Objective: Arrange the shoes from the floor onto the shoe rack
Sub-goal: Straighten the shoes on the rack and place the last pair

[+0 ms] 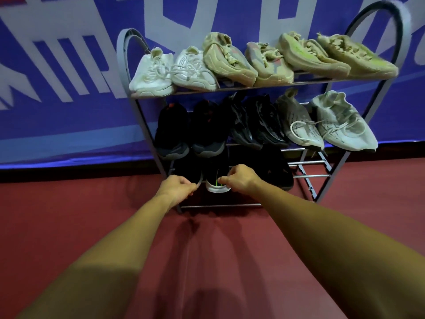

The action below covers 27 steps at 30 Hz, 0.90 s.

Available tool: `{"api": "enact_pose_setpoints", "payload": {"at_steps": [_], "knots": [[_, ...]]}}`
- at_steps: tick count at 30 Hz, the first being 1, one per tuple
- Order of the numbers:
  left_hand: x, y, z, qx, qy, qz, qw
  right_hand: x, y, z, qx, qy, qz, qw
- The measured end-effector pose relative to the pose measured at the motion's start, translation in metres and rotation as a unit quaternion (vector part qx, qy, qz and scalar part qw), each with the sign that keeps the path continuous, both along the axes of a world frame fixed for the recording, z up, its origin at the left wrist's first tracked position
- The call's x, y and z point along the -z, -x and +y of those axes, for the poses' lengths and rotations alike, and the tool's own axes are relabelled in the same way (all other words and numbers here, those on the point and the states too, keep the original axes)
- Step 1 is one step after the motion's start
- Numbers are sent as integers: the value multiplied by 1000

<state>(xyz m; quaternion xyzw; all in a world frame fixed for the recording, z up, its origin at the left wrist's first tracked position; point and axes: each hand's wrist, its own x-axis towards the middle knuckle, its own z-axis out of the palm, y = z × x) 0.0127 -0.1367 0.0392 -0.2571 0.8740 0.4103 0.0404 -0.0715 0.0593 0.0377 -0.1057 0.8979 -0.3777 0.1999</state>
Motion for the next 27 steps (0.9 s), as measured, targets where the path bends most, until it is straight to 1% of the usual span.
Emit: {"api": "enact_pose_setpoints", "payload": {"at_steps": [3, 5, 8, 10, 13, 16, 21, 24, 27], "knots": [[6, -2, -13, 18, 55, -32, 998, 13, 6, -4, -17, -41, -29, 999], [11, 1, -17, 27, 67, -38, 997, 21, 8, -2, -22, -67, -49, 996], [18, 12, -13, 36, 63, -44, 996, 30, 11, 0, -14, -66, -89, 994], [23, 21, -6, 47, 40, -51, 997, 37, 14, -5, 5, -42, -119, 992], [29, 36, 8, 62, -6, -63, 996, 47, 22, -15, 45, 8, -131, 990], [32, 49, 17, 75, -3, -68, 995, 50, 23, -23, 76, 55, -158, 983], [30, 52, 22, 55, -20, -77, 995, 43, 21, -22, 109, 107, -185, 971], [27, 47, 24, 42, -36, -64, 996, 32, 17, -11, 116, 161, -214, 957], [21, 42, 29, 39, -33, -47, 998, 22, 12, 4, 122, 196, -218, 948]]}}
